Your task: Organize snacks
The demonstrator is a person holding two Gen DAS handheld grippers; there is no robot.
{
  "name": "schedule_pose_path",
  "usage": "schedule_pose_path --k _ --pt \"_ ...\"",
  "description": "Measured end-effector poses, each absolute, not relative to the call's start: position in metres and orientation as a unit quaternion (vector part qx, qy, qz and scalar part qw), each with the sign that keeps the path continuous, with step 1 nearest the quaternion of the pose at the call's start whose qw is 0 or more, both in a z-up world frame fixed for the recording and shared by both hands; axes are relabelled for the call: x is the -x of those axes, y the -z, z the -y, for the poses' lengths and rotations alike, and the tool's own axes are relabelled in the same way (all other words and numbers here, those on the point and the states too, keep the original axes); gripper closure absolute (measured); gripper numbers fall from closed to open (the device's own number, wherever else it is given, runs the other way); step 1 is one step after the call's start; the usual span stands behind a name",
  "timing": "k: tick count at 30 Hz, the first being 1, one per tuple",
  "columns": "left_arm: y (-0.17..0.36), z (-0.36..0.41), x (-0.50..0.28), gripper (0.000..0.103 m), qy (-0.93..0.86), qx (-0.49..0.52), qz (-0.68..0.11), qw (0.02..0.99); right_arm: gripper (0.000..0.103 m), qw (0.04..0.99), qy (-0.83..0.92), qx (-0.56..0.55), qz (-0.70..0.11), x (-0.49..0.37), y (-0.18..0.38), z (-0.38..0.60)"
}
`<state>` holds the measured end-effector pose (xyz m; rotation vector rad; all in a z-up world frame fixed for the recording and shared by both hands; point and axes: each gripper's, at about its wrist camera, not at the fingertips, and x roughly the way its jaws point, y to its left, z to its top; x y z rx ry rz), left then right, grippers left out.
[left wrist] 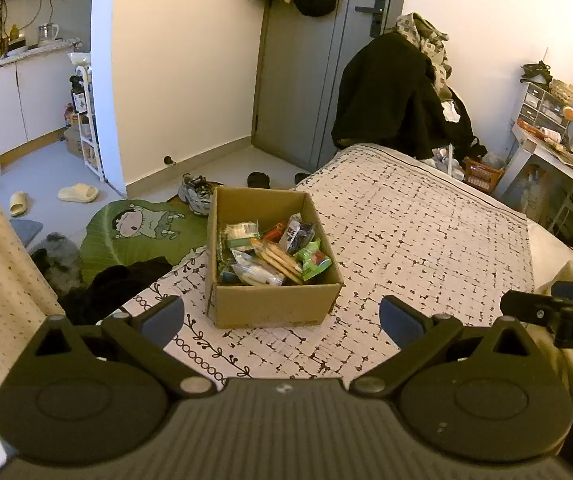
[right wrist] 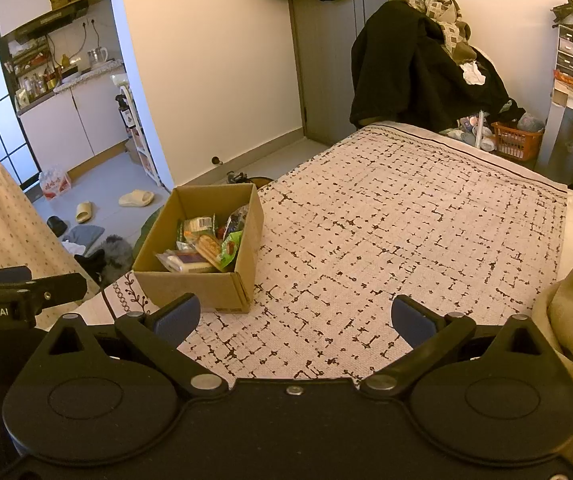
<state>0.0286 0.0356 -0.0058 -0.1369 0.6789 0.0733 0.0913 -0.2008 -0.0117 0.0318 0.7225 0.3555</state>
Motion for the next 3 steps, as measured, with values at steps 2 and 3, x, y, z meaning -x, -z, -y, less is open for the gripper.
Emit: schedule_pose_path --k 2,3 --pt "0.006 -0.0361 -0.0287 0.0 -0.036 0.067 -0.333 0.94 0.0 0.92 -0.173 -0.016 -0.351 -0.0914 0.0118 0.2008" --pt "0.0059 -0.0364 -0.0286 0.0 -0.037 0.068 -0.333 0.94 0.0 0.92 -0.173 -0.016 -0.351 -0.0914 0.0118 0.2008"
